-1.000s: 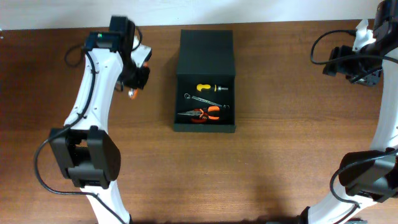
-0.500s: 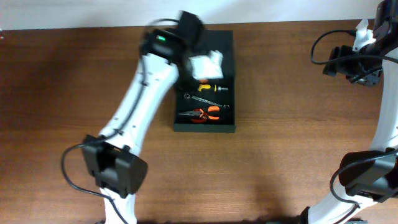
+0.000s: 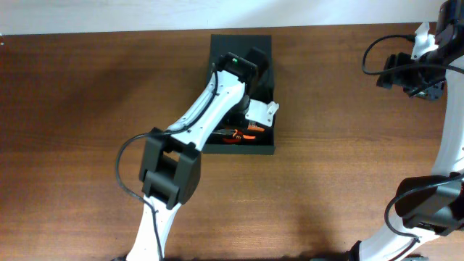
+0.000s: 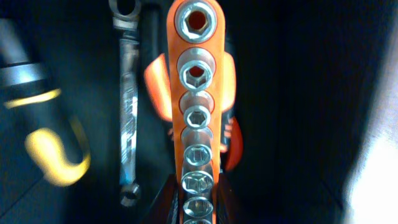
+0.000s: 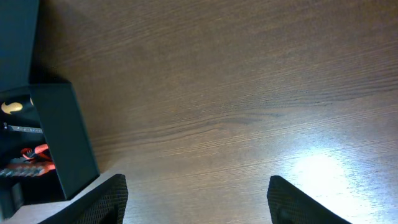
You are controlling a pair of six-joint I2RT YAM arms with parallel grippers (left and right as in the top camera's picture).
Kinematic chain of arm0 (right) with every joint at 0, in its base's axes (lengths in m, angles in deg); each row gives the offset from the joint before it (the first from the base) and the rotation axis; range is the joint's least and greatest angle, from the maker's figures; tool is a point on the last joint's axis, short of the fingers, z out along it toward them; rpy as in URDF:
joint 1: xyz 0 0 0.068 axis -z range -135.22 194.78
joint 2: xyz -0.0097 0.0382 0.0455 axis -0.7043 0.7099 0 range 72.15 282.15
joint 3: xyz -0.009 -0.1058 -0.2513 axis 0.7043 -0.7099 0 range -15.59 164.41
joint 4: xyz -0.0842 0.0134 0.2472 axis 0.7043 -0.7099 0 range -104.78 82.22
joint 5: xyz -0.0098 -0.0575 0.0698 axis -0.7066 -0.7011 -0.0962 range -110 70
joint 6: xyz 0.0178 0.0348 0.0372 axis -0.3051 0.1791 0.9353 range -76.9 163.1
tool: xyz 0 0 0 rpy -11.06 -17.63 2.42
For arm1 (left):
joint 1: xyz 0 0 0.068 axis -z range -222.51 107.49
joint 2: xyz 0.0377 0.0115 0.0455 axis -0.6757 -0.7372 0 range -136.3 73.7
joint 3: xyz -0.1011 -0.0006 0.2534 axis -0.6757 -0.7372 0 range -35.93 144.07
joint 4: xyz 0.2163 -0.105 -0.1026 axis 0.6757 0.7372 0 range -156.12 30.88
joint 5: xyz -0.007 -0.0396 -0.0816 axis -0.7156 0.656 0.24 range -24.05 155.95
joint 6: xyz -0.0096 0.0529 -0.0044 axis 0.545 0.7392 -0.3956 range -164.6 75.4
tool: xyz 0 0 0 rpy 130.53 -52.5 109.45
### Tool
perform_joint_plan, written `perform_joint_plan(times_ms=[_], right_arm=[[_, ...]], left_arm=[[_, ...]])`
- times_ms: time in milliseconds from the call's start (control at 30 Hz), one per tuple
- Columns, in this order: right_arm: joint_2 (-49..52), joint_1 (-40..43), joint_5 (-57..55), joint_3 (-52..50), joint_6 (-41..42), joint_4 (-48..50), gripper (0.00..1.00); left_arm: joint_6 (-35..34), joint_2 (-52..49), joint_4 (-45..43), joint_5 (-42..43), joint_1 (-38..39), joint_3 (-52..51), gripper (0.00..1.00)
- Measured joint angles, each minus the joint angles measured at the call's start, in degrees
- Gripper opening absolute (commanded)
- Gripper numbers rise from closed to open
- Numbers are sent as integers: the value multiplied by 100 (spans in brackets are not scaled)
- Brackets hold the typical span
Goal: Pack container
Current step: 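Carry the socket rail into the box and release it, then move both grippers to the box lid's two front corners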
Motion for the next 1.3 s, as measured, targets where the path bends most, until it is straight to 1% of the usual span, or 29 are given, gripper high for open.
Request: perform_joint_plan(times_ms=[167,233,267,300,333,467,700,833,867,933,967,1000,1033,1067,1133,1200,1267,1300], right_arm=[[0,0,0,0,0,0,72],[0,0,0,0,-2,-7,72],[0,0,0,0,0,-15,72],[0,0,0,0,-2,-22,72],[0,0,0,0,0,-22,72],[0,0,0,0,0,-39,72],[0,0,0,0,-2,-39,71],[0,0,0,-2,0,-39,70],[0,0,0,-2,-7,-39,67],[0,0,13,0,-26,-39,56],[0,0,83,0,17,-42,41],[0,0,120,-2,-9,-39,34],[0,0,216,-2,-11,-37,21],[0,0,321,-2,-13,-33,6],[0,0,608,-2,7,39,4],[0,0,881,-4,4,184,4],[0,0,1196,-33,2,400,4],[0,0,1399,-81,2,564,4]], left_arm=[[17,-164,-201,-90,0,-11,3],[15,-164,-310,-107,-4,-11,9],[9,-164,-372,-138,-11,-11,16],[-4,-164,-415,-162,-15,-11,49],[-22,-164,-439,-195,-22,-11,99],[-188,-164,-433,-321,-50,-11,99],[-844,-136,-326,-584,-70,59,99],[-1309,229,-153,-608,-87,273,99],[-1464,389,-151,-608,-107,363,99],[-1812,739,-157,-603,-190,579,99],[-2092,1032,-197,-579,-271,743,99],[-2201,1132,-205,-573,-361,798,99],[-2455,1318,-254,-490,-501,892,99],[-2723,1478,-315,-400,-673,977,99],[-3316,1714,-409,-87,-1154,1106,99],[-3882,1797,-409,483,-1775,1137,99],[-4301,1746,-411,1198,-2382,1130,99],[-4446,1692,-413,1521,-2656,1121,92]])
